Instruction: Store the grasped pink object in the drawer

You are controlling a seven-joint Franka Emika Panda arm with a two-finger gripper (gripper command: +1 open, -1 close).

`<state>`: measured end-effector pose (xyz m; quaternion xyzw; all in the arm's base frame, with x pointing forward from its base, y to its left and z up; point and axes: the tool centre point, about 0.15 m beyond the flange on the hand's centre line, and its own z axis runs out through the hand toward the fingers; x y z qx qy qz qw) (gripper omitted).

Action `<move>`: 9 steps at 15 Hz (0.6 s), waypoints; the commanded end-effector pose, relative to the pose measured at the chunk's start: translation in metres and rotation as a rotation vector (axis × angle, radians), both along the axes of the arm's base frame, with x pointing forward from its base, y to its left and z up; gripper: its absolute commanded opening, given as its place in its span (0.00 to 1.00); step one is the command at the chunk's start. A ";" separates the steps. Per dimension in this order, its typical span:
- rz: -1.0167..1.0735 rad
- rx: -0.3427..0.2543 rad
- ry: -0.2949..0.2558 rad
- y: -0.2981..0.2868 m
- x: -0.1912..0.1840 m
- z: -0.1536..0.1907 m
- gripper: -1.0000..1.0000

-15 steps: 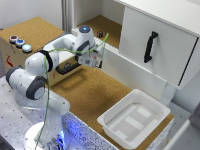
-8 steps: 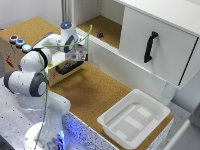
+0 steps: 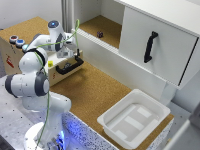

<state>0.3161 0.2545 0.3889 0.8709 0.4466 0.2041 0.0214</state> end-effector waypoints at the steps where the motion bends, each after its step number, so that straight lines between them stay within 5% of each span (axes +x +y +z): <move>1: 0.122 -0.064 0.067 0.020 0.002 -0.040 0.00; 5: 0.093 -0.056 0.089 0.031 0.013 -0.041 0.00; 6: 0.079 -0.044 0.089 0.033 0.017 -0.037 1.00; 9: 0.061 0.001 0.089 0.032 0.021 -0.012 1.00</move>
